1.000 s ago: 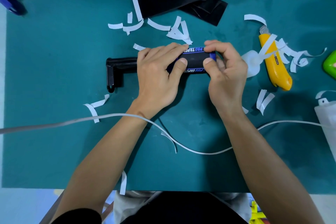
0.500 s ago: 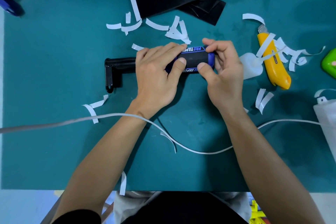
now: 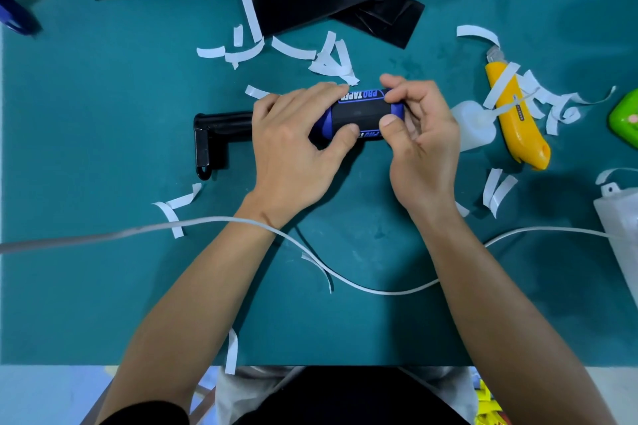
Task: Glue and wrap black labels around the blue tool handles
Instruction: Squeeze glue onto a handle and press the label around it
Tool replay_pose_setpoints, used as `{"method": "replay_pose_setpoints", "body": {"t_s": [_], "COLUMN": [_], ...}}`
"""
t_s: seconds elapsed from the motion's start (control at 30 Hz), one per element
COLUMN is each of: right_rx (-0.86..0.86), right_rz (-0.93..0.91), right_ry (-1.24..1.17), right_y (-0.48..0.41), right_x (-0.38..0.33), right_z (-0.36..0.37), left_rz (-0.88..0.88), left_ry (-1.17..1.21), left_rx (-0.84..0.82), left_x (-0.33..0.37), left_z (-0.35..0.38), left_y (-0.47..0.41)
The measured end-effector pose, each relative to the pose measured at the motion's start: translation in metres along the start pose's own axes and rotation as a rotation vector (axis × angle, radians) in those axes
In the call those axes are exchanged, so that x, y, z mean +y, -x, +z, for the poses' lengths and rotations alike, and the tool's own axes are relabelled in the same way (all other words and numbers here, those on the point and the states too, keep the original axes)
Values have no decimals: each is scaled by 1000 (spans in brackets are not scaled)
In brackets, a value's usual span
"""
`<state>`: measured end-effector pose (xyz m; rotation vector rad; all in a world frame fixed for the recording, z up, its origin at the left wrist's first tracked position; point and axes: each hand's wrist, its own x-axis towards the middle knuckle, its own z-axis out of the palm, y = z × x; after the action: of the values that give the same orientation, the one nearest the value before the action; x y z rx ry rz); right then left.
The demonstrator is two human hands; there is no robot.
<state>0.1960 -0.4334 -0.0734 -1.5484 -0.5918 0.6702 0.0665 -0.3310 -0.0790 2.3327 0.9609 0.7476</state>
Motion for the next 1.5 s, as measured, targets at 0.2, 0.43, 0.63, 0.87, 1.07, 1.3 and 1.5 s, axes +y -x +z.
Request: {"method": "replay_pose_setpoints", "body": {"t_s": [0.2,0.43,0.63,0.87,1.07,1.3,1.5], "right_rx": [23,36,21,13,26,60,69], "right_rz": [-12,-161,-142,-147,-167,-169,-167], "right_ry": [14,255,211,205,255,242,238], "right_y": [1,6,5,4,5,4,3], "right_x": [-3,-2,2,4,5,5,2], "right_z": [1,-1,-2,-2,0,0,1], "left_rz": [-3,-3,-3,12,14,-1,-7], "left_ry": [25,23,6,-4,5,30,36], "left_rx": [15,4,-8,-28,-26,-12,-3], "left_x": [-1,-2,0,-1,-3,-2,1], "left_z": [3,2,0,-2,-1,0,-1], "left_y": [0,-1,-1,-1,0,1,-1]}}
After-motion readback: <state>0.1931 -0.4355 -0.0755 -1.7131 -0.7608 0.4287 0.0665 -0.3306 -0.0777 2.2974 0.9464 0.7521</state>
